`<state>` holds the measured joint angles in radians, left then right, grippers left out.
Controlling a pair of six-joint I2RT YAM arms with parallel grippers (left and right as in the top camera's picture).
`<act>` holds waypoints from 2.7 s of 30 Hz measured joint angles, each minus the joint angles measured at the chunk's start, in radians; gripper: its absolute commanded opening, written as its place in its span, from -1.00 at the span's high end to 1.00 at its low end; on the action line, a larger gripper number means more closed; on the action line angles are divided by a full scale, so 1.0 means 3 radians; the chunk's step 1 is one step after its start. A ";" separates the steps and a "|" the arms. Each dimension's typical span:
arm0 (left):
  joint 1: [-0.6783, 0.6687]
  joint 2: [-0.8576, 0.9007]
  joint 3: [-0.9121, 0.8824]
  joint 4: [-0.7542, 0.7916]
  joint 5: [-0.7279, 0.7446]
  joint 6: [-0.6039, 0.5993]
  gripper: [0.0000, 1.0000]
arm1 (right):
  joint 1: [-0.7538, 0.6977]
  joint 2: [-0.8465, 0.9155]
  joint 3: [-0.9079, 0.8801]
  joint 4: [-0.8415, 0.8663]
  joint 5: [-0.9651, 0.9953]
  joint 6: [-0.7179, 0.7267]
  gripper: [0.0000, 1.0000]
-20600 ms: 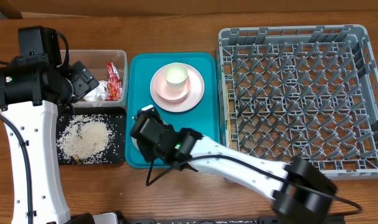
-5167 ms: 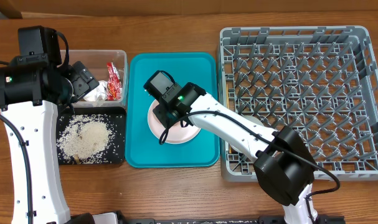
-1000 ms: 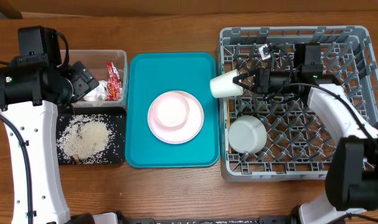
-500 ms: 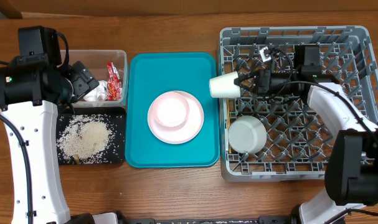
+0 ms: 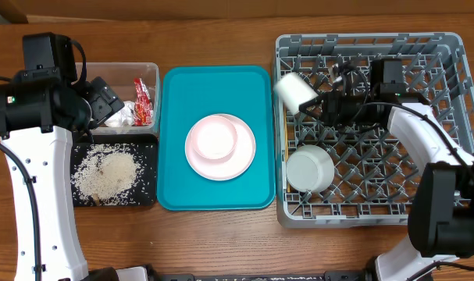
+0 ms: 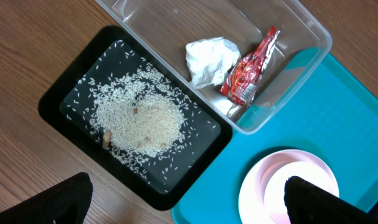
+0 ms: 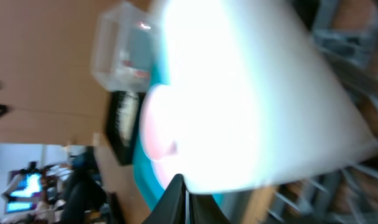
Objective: Sort waste into correct bins and load items into the dishwasher
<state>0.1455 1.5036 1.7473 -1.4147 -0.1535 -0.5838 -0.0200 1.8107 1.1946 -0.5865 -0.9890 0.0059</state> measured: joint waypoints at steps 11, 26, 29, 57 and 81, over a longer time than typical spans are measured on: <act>0.0000 0.0000 0.0000 0.0001 0.0000 0.0000 -1.00 | -0.0050 0.0003 -0.0024 -0.0379 0.0546 -0.0150 0.75; 0.0000 0.0000 0.0000 0.0001 0.0000 -0.0001 -1.00 | -0.0144 -0.1092 -0.0011 -0.0838 0.1691 0.0003 0.67; 0.0000 0.0000 0.0000 0.0001 0.0000 0.0000 -1.00 | -0.0029 -0.1376 0.0017 -0.0819 0.1862 0.0046 0.70; 0.0000 0.0000 0.0000 0.0000 0.0000 -0.0001 -1.00 | 0.1246 -0.0449 0.0064 0.0285 0.3201 0.0165 0.78; 0.0000 0.0000 0.0000 0.0001 0.0000 0.0000 -1.00 | 0.1247 -0.0772 0.0065 -0.0795 0.2829 0.0650 0.60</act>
<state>0.1455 1.5036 1.7473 -1.4143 -0.1535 -0.5838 0.3542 1.5791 1.2140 -0.8249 -0.1402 0.2008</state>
